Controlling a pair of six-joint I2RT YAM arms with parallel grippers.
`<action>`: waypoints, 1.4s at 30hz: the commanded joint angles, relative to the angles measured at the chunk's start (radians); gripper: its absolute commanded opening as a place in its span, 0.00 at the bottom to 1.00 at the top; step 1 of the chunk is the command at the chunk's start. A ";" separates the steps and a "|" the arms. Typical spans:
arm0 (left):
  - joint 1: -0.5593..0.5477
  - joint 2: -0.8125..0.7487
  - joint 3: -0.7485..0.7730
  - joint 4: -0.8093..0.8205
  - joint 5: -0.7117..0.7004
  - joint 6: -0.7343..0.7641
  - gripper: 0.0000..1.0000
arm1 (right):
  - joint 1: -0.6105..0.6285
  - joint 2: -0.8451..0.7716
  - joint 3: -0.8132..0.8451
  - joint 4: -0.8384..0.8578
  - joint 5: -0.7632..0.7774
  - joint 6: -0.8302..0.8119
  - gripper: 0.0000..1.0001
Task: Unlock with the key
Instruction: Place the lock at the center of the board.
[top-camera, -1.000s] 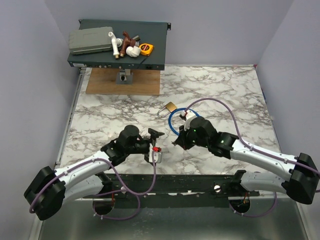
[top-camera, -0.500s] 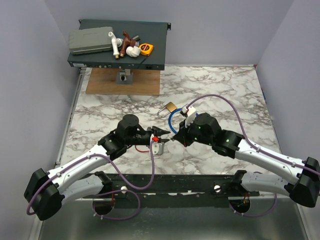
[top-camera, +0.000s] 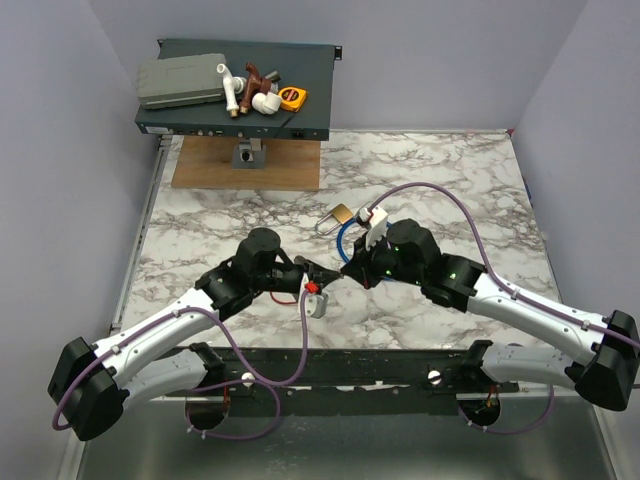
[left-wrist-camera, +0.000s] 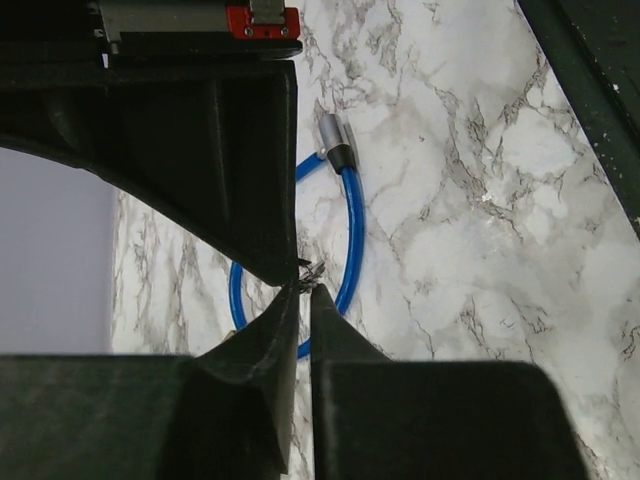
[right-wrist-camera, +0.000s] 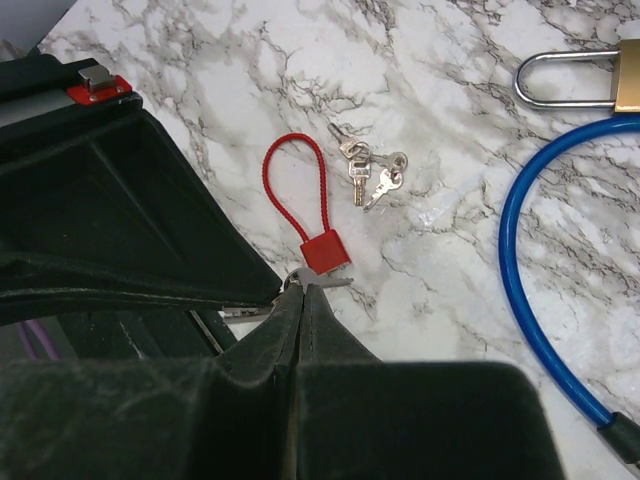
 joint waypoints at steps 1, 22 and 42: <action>-0.003 0.000 0.015 0.043 0.009 0.013 0.00 | -0.001 0.007 0.029 0.010 -0.022 -0.013 0.01; 0.014 -0.033 0.101 -0.022 0.002 -0.258 0.00 | -0.002 -0.078 -0.057 0.098 -0.009 0.045 0.01; -0.008 -0.031 0.118 -0.070 0.023 -0.125 0.27 | -0.002 -0.070 -0.034 0.113 -0.038 0.045 0.01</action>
